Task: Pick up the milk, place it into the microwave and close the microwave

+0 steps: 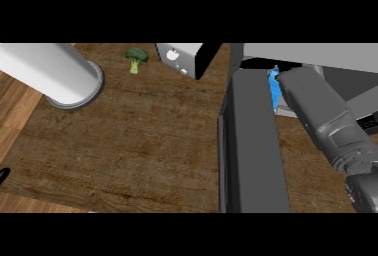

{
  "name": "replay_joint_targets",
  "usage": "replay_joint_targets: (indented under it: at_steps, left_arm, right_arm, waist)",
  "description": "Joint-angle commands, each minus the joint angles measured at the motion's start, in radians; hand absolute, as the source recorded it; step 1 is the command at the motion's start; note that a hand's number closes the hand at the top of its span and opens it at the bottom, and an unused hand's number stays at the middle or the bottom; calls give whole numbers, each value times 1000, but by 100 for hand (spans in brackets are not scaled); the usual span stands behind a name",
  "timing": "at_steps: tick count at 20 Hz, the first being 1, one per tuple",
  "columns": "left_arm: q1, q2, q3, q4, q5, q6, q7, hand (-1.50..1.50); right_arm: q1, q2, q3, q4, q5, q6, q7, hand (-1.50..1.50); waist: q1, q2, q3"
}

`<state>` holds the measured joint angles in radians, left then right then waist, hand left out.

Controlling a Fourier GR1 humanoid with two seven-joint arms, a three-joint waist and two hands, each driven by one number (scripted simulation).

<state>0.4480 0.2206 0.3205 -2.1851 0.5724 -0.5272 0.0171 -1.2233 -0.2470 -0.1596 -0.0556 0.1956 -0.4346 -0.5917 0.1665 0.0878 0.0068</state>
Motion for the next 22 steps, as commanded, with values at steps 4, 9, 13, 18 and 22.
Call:
replay_joint_targets:
  at_steps: [4, 9, 13, 18, 22]
  left_arm:
    - [14, -21, -30, 20, -32, -19, -4, -150]
    - [24, -67, -81, 28, -104, -45, -38, -150]
    - [42, -109, -144, 35, -140, -86, -72, -150]
    - [53, -111, -224, 90, -193, -169, -91, -150]
    - [38, -103, -277, 168, -248, -228, -102, -150]
  right_arm:
    - [16, 10, -58, -26, -52, -11, -25, -150]
    - [28, -16, -44, -20, -36, 84, -32, -150]
    - [129, -23, -61, -20, -55, 181, -111, -150]
    - [169, -27, -105, -28, -104, 375, -157, -150]
    - [256, -5, -130, -33, -138, 541, -243, -150]
  waist:
    - [-23, -24, -3]
    - [-48, -39, -4]
    - [-82, -53, -4]
    - [-92, -56, -4]
    - [-121, -64, -5]
